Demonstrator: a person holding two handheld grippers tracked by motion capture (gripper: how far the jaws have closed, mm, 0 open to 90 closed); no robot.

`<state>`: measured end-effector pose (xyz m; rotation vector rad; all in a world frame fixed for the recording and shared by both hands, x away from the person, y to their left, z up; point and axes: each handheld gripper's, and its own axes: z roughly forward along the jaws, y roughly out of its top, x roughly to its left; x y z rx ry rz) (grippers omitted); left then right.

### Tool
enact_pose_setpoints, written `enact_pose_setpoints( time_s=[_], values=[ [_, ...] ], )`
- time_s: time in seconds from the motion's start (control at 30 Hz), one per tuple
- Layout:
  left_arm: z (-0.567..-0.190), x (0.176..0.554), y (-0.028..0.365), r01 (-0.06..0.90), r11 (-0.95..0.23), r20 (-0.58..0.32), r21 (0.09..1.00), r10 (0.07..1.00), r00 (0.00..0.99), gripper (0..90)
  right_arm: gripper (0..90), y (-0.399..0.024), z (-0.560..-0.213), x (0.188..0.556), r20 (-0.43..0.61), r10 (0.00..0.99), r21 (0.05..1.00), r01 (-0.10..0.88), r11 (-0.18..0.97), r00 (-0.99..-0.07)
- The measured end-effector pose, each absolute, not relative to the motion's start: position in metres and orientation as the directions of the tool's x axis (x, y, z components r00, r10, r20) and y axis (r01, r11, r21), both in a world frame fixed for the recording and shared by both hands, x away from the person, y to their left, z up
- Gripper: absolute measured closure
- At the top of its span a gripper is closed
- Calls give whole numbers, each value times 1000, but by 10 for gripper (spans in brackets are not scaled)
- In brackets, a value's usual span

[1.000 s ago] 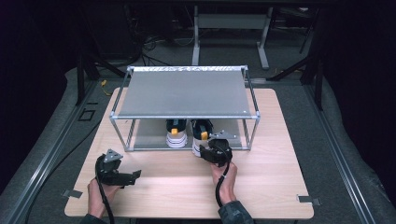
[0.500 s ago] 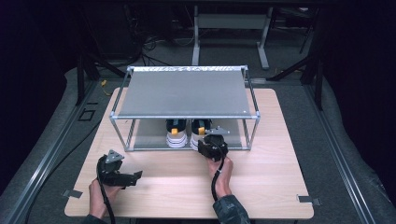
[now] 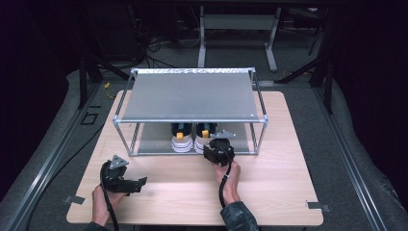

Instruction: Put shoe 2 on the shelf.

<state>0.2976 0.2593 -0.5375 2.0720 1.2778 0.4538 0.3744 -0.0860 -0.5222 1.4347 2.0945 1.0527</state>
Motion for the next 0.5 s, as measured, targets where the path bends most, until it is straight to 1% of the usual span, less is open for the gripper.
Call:
enact_pose_setpoints(
  time_s=[0.1,0.17,0.33,0.4,0.43,0.5],
  values=[
    [-536,297,261,657,-312,-41,687,885,463,0,495,-97,-514,363,112,898,760,620,198,-425],
    [-536,297,262,659,-309,-42,686,887,460,0,458,-106,-509,353,87,898,762,609,218,-431],
    [-537,296,262,659,-312,-38,684,887,460,0,309,-135,-498,329,100,890,752,619,225,-445],
    [-539,297,263,663,-309,-41,682,889,457,0,233,-149,-495,320,112,885,747,626,226,-452],
    [-539,297,264,664,-307,-42,681,890,454,0,220,-156,-495,315,108,885,746,625,228,-452],
    [-540,296,265,666,-308,-39,680,891,453,0,186,-169,-496,304,59,899,739,625,252,-433]
  ],
)
